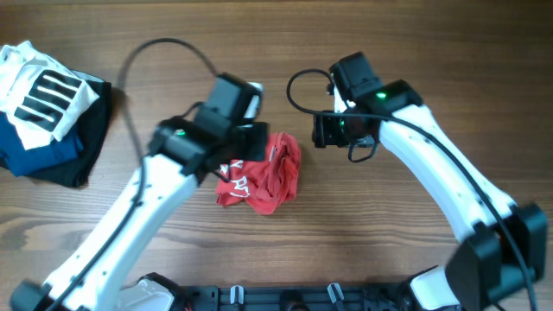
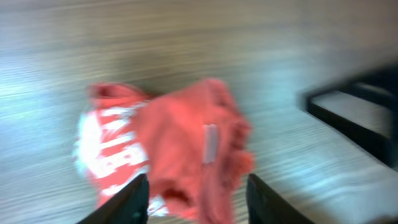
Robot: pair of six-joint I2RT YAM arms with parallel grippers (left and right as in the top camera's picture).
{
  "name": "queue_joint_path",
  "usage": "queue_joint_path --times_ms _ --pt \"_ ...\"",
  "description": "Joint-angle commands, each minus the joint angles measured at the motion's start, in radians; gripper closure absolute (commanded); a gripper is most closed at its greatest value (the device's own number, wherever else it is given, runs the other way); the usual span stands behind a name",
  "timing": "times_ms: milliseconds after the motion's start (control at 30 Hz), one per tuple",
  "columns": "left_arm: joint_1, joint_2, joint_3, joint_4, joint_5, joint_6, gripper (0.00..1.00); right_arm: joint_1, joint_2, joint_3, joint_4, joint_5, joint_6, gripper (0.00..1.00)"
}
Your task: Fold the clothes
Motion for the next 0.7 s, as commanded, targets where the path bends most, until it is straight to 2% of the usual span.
queue_joint_path --times_ms 0,67,167,233,400,600,667 --pt "0.155 -0.031 0.009 -0.073 -0.061 -0.095 0.48 0.006 -0.02 0.007 -0.005 -0.236 -0.152 0.29" --pt "0.219 -0.004 -0.007 -0.095 -0.001 -0.093 0.49 0.007 -0.018 0.004 0.014 -0.37 -0.197 0.28" --pt "0.258 0.051 -0.036 -0.101 0.004 -0.098 0.5 0.015 -0.018 0.003 0.062 -0.563 -0.241 0.29" --pt "0.275 0.109 -0.057 -0.101 0.023 -0.099 0.5 0.021 -0.017 0.003 0.067 -0.599 -0.247 0.31" --pt "0.277 0.246 -0.071 -0.083 0.032 -0.101 0.51 0.051 0.012 -0.04 0.14 -0.748 -0.251 0.55" --pt "0.277 0.382 -0.074 -0.059 0.077 -0.101 0.51 0.088 0.185 -0.04 0.183 -0.747 -0.245 0.54" --pt "0.277 0.418 -0.074 -0.045 0.077 -0.101 0.51 0.086 0.28 -0.04 0.177 -0.679 -0.238 0.54"
